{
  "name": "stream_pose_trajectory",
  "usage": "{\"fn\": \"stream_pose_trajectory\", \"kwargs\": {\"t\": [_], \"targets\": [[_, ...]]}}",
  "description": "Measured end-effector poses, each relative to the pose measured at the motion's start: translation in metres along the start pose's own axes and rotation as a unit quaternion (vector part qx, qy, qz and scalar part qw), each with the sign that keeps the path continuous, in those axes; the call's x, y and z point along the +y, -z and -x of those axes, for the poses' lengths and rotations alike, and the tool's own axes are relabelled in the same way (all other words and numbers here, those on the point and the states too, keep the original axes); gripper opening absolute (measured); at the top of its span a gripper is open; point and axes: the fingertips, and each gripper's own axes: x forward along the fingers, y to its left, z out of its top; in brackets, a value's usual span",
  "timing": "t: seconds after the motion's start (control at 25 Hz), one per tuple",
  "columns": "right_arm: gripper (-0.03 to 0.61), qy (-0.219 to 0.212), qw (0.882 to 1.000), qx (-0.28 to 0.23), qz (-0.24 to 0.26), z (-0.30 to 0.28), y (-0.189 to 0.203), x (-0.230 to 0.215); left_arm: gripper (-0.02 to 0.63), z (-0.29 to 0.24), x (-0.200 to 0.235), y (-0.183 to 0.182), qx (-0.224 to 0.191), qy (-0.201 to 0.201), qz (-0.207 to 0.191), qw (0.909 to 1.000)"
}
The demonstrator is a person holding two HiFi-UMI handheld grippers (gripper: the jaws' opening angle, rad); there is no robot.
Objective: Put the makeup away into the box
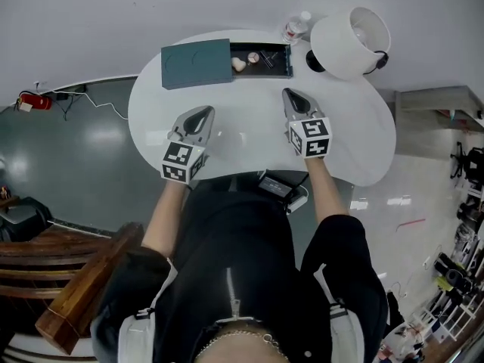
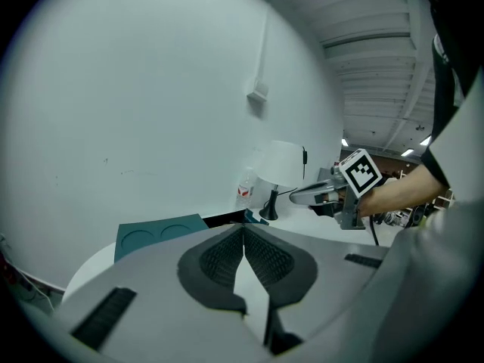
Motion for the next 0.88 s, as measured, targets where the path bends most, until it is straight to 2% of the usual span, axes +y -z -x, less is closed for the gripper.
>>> {"fn": "stream_pose_trajectory", "kwargs": {"t": [0.12, 0.36, 0.88], "targets": [[0.005, -0.011, 1.000, -0.017, 0.016, 0.017, -0.012, 0.008, 0.014, 0.003, -0.005, -0.009, -0.011, -0.011, -0.006, 0.9999], [0.005, -0.024, 0.999, -0.047, 0.009, 0.040, -0.026, 0.018, 0.014, 0.008, -0.014, -0.008, -0.017, -0.018, -0.014, 0.9996], [0.005, -0.022, 0.998, -0.054, 0.013, 0.048, -0.036, 0.012, 0.014, 0.002, -0.016, -0.020, -0.027, -0.025, -0.016, 0.9992]]}}
